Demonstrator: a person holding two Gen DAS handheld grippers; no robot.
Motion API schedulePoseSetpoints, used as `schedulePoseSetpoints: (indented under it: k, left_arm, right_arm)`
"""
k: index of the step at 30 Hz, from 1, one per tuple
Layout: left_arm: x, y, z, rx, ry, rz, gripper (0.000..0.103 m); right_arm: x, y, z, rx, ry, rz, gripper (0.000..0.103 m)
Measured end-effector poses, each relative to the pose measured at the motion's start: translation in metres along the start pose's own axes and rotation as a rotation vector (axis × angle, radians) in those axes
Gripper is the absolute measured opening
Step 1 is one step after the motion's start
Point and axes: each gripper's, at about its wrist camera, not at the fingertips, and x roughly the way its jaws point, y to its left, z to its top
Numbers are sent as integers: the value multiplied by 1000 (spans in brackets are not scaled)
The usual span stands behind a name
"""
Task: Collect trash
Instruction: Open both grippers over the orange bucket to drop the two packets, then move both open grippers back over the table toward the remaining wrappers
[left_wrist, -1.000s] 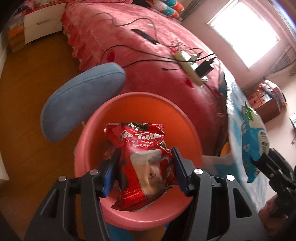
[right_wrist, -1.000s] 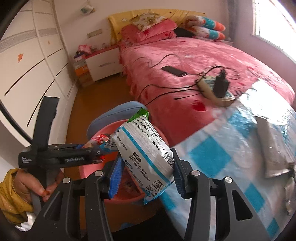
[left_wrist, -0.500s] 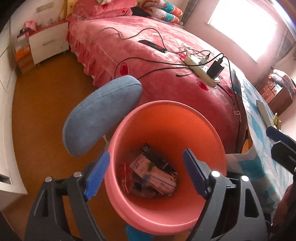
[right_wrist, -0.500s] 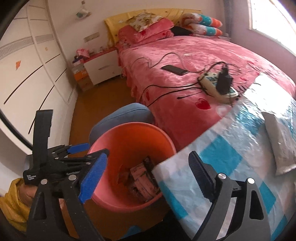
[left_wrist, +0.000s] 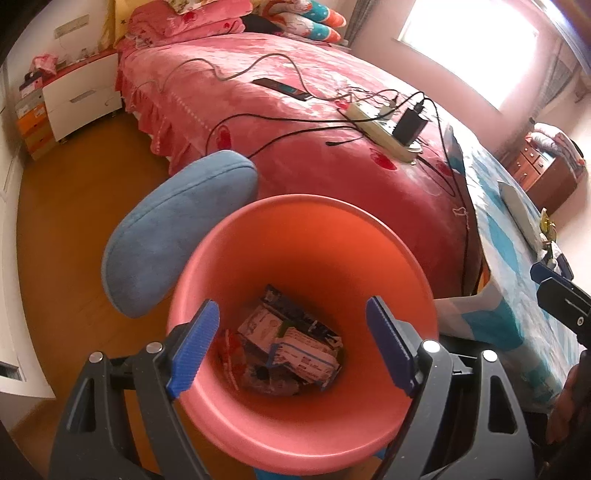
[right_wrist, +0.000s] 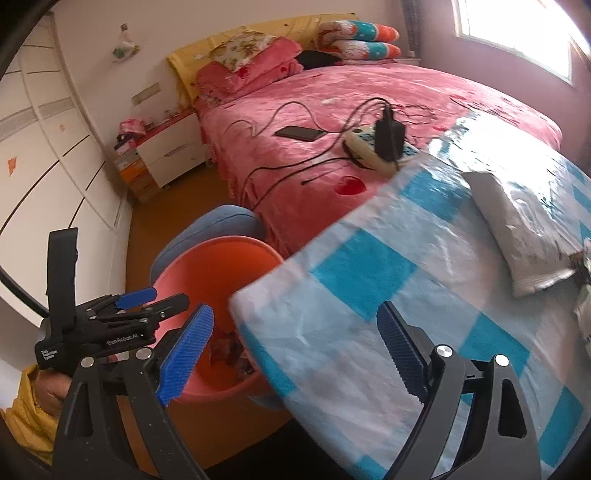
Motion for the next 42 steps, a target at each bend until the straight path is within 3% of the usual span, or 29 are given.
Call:
schedulePoseSetpoints:
  k: [12,29,42]
  left_arm:
    - [-9,-39,9,66,-26,-46,83]
    - [-21,-98,17,160,-35,-31,83]
    - [-24,-154,14,261,-30,-27,83]
  right_arm:
    - [-35,-44,-11,109,-78,-56,89]
    - [-74,-97,-25,195,-177,-169,90]
    - [-94,-148,-45,292,-204,-198,90]
